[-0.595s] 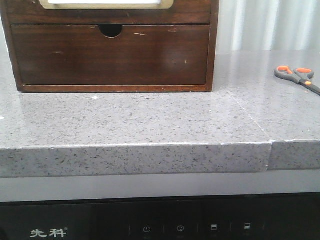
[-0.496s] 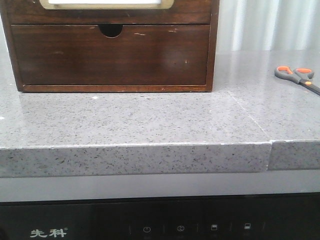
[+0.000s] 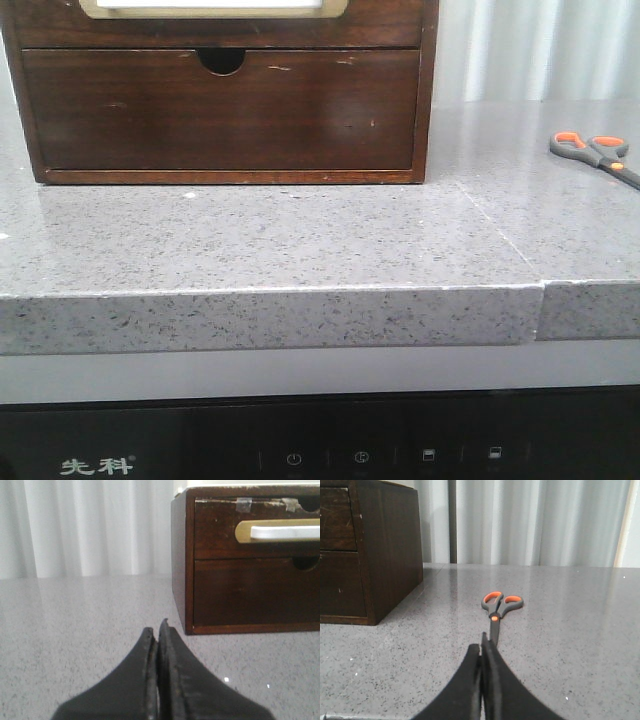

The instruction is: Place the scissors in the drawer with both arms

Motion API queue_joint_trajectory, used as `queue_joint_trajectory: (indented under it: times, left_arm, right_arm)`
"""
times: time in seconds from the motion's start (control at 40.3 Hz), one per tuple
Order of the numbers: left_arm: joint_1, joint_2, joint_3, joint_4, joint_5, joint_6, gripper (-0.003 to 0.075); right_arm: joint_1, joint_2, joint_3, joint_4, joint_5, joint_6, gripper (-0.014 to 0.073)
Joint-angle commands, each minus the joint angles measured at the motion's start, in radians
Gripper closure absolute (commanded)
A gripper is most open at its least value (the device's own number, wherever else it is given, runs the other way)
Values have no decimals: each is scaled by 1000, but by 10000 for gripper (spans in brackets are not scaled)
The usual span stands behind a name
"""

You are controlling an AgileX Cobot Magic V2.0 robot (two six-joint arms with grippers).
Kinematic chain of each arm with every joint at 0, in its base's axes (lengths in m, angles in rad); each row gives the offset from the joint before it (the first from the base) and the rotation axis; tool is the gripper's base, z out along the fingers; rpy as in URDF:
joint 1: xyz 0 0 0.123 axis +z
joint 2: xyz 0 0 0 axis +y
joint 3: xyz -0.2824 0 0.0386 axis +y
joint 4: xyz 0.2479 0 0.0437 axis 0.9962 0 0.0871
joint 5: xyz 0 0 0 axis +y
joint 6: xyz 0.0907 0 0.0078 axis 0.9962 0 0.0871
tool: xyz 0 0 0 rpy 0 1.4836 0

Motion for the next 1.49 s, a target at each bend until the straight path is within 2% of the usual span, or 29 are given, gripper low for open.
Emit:
queue_joint_trajectory:
  times: [0.0, 0.099, 0.198, 0.422, 0.719, 1.091, 1.389, 1.463]
  left_arm:
    - [1, -17, 20, -9, -159, -4, 741]
    - [1, -17, -23, -9, -188, -4, 741]
    - [1, -17, -108, -9, -140, -4, 741]
    - [1, 40, -389, -9, 115, -4, 741]
    - [1, 246, -717, -9, 386, -4, 741]
    - [1, 423, -742, -37, 513, -4, 741]
    - [1, 494, -711, -93, 528, -4, 740]
    - [1, 507, -711, -106, 529, -4, 734]
  right_arm:
    - [-6, -17, -7, -7, -102, -6, 661]
    - [-6, -17, -58, -7, -81, -6, 661]
    - [-6, -17, -141, -7, -44, -6, 661]
    - [-6, 43, -394, -7, 153, -6, 661]
    - [-6, 293, -667, -7, 382, -6, 661]
    - [-6, 516, -702, -9, 522, -7, 661]
    - [-6, 635, -702, -77, 577, -32, 657]
    - [-6, 654, -702, -77, 581, -32, 622]
